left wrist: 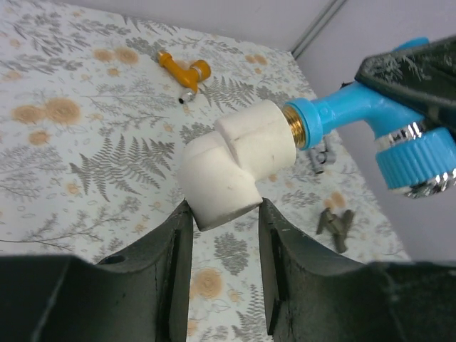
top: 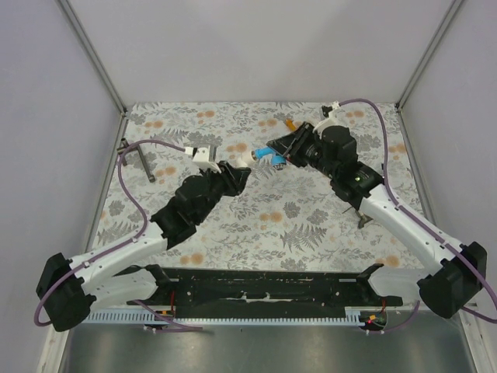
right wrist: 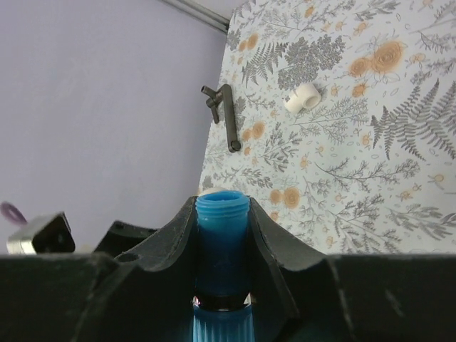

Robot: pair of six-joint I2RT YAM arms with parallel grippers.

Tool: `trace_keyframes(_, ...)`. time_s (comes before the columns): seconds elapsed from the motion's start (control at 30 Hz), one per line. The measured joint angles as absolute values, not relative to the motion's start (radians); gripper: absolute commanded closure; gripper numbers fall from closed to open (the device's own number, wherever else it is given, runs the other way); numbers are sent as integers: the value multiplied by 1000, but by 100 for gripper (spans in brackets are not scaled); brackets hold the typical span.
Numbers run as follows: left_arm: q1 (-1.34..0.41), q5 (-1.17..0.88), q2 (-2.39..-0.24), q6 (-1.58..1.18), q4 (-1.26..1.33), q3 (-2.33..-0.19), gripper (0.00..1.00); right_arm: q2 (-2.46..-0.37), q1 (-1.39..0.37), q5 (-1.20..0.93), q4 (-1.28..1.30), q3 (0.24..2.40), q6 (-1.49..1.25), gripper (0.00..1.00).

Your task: Install the water faucets

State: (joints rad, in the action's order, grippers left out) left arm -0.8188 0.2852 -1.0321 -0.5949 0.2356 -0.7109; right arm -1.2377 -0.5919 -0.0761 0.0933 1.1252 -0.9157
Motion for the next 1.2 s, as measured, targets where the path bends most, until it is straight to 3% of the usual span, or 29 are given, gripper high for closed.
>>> trace_keyframes(0.27,-947,465,-1031,-270,397,-610,98,-1238,-584,-1,66,1045,-1176,100)
trace_keyframes(0.53,-972,524,-1005,-162,439,-583,49,-1240,-583,1,-27,982,-1260,100)
trace_keyframes(0.83,-1000,474,-896,-181,334,-587,13,-1266,-559,-59,-189,899,-1274,100)
trace_keyframes(1.03,-924,403,-833,-297,157,-702,6,-1309,-475,-120,-307,831,-1236,100)
trace_keyframes(1.2,-613,141,-868,-541,30,-825,6,-1332,-407,-189,-471,808,-1194,100)
